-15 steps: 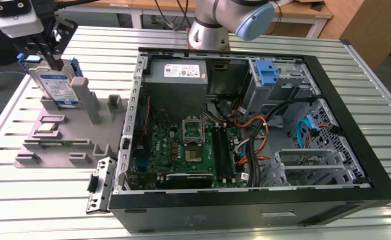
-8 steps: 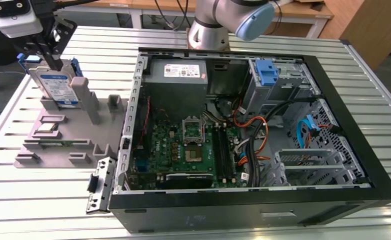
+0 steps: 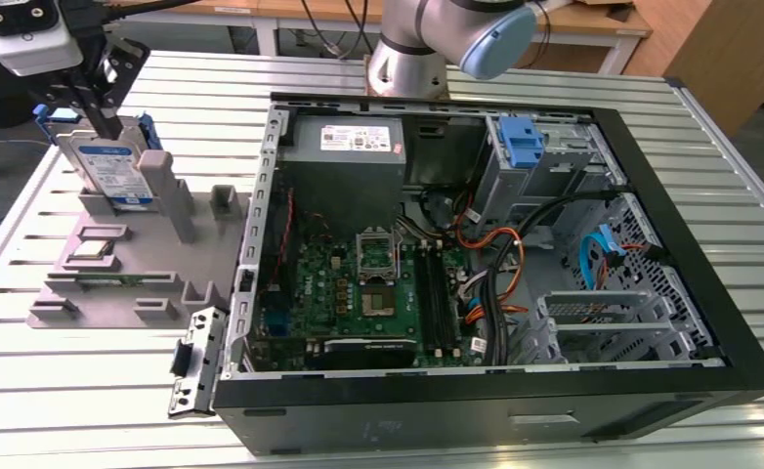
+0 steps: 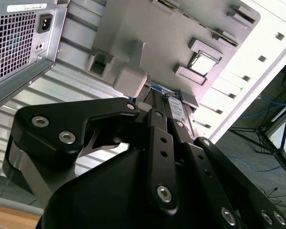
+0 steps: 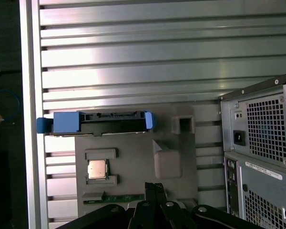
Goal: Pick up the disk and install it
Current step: 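Reach for the disk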
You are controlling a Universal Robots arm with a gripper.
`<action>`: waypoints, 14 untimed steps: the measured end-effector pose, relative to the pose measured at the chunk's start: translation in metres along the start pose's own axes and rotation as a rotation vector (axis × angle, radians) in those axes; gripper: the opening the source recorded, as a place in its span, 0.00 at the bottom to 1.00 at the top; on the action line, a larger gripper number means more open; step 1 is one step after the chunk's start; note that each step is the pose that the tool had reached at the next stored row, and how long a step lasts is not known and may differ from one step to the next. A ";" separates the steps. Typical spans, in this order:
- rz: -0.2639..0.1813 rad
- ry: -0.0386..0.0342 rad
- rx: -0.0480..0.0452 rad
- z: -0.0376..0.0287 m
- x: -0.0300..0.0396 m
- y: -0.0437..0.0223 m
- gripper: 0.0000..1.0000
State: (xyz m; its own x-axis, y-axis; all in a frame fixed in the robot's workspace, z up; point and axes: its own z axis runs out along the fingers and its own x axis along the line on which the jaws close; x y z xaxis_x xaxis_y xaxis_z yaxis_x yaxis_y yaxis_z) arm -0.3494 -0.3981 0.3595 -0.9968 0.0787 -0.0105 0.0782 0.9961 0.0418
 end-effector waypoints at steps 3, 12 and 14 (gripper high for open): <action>0.000 0.0001 0.0001 0.0000 0.0006 0.0000 0.10; 0.000 0.0002 0.0001 0.0002 0.0018 -0.0002 0.10; 0.000 0.0001 0.0001 0.0011 0.0018 -0.0002 0.10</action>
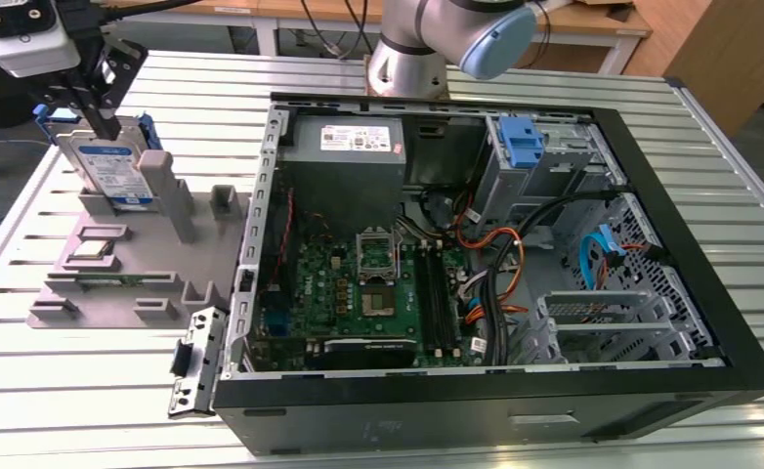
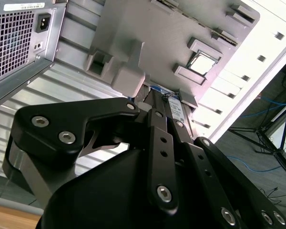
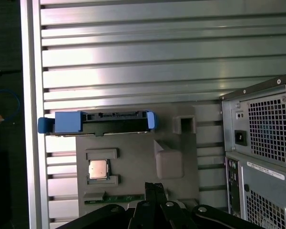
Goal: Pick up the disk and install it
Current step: 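Reach for the disk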
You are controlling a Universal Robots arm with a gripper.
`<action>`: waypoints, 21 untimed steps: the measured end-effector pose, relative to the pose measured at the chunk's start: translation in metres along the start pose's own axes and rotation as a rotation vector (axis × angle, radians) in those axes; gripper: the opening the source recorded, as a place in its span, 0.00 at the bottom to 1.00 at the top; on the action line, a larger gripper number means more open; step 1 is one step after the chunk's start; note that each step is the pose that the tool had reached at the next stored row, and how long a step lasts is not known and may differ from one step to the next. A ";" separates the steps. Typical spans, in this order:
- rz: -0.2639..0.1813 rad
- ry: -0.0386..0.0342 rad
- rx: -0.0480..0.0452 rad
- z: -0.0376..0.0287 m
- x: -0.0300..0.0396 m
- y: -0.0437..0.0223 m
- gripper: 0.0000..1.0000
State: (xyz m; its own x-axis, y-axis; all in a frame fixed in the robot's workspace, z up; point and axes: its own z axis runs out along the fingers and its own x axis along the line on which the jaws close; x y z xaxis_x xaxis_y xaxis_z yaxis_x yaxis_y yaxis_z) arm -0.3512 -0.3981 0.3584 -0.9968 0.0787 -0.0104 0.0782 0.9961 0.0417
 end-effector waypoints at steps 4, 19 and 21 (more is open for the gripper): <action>0.000 0.0001 0.0000 0.0006 0.0000 0.0000 0.10; 0.000 -0.0001 -0.0001 0.0042 0.0073 -0.0001 0.10; 0.000 0.0000 0.0000 0.0054 0.0098 0.0009 0.10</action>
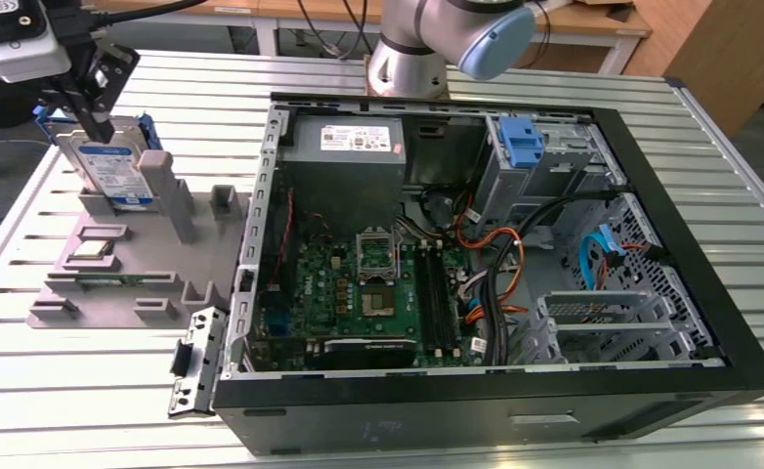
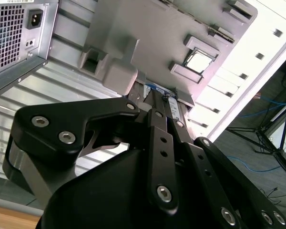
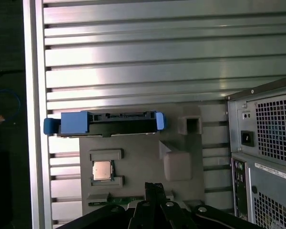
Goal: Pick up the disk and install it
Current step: 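Reach for the disk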
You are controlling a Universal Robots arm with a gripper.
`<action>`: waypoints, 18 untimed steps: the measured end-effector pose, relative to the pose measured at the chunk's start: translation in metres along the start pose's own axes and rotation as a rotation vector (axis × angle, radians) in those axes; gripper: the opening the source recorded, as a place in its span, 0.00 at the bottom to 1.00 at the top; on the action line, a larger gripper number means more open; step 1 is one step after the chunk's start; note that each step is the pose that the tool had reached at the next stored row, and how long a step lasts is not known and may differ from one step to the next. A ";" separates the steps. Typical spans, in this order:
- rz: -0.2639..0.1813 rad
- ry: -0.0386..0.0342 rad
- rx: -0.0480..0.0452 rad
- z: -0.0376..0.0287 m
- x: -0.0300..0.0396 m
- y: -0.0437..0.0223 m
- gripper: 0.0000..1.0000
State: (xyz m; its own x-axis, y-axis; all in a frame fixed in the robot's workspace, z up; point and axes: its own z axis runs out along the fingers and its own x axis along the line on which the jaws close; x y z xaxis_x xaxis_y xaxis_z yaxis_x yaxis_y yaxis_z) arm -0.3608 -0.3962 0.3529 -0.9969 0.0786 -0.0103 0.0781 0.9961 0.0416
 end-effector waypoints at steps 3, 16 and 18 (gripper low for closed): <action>0.000 0.0001 0.0001 0.0018 0.0043 0.0030 0.10; 0.000 0.0000 0.0000 0.0055 0.0113 0.0117 0.10; 0.000 0.0000 0.0000 0.0055 0.0113 0.0117 0.10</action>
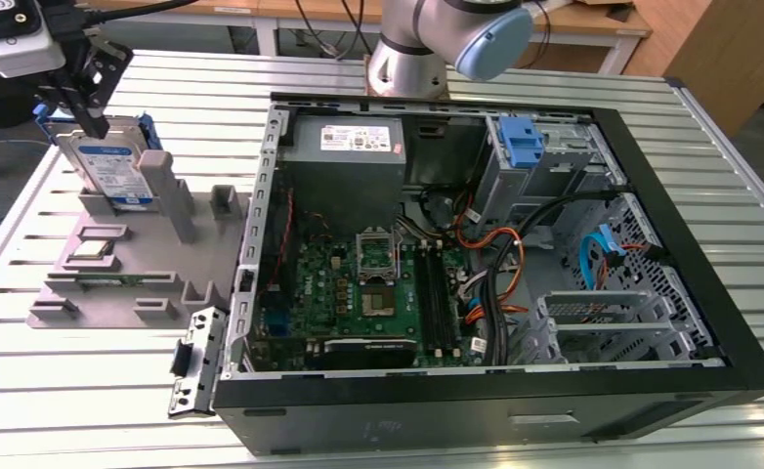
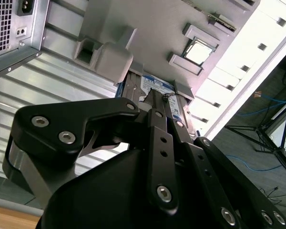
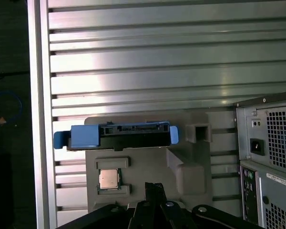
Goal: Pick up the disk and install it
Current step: 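Reach for the disk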
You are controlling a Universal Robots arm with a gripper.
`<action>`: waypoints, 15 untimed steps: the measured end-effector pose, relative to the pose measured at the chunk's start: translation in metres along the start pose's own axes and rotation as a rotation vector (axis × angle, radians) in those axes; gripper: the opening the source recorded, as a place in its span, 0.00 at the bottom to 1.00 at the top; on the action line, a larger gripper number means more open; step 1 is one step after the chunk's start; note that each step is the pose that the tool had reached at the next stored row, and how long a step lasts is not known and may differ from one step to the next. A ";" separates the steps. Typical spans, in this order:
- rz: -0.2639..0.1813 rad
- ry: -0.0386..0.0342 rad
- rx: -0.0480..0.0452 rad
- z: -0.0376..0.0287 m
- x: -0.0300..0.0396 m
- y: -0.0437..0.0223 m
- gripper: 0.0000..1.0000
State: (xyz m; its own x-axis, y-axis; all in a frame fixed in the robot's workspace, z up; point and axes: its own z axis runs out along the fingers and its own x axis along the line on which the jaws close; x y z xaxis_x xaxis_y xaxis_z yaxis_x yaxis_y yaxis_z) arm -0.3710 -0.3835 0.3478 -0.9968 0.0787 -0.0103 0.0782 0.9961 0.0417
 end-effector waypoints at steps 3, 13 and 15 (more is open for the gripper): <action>0.000 0.0001 0.0000 0.0002 0.0003 0.0023 0.10; 0.000 0.0000 0.0000 0.0034 0.0034 0.0149 0.10; 0.000 0.0000 -0.0001 0.0036 0.0035 0.0151 0.10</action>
State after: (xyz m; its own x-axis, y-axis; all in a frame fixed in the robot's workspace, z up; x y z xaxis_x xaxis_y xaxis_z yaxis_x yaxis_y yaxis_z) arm -0.3733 -0.3680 0.3448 -0.9969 0.0786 -0.0104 0.0781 0.9961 0.0417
